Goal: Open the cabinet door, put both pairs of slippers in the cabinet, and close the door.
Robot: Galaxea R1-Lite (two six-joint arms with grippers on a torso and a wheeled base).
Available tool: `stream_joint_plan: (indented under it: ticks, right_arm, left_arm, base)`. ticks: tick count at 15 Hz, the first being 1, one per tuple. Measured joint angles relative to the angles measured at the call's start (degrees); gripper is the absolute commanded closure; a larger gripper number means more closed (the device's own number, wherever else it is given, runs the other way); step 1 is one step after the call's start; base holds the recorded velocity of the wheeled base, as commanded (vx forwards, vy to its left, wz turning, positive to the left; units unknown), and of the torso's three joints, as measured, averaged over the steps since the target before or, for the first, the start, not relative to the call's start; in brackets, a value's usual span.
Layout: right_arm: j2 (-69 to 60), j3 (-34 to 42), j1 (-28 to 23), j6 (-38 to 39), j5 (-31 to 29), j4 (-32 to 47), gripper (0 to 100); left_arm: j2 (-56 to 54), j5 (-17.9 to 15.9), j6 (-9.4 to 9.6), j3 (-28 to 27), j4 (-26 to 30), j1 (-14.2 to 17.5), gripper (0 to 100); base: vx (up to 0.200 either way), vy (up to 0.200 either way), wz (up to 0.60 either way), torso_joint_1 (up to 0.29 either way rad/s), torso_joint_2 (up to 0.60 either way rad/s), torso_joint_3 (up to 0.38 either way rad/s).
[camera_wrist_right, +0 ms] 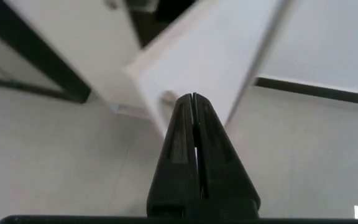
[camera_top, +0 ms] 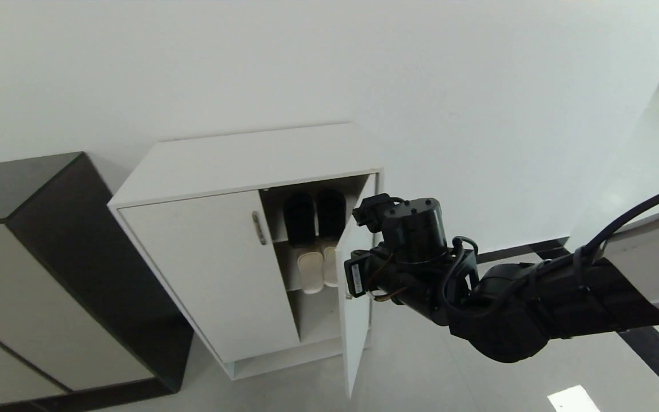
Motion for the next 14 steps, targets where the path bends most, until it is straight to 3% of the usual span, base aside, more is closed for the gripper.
stream_joint_plan:
  ticks: [1,8,14]
  right_arm:
    - [-0.02,0.17,0.02,0.05,0.1,-0.34,100]
    - [-0.27,3.61,-1.41,-2.3,4.0,-9.84,100]
    - [-8.57,11.14,-5.74,-2.49,11.54,-7.84,100]
  left_arm:
    - [0.0,0.06,0.0,0.0,0.0,-0.04,100]
    - [0.0,0.09,-0.06,0.0,0.0,-0.02,100]
    - [0.0,0.11,0.0,0.0,0.0,0.0,100]
  base:
    - [0.0,0.0,0.6,-0.002,0.0,0.002]
    - [0.0,0.0,0.0,0.0,0.0,0.0]
    - [0.0,0.0,0.0,0.0,0.0,0.0]
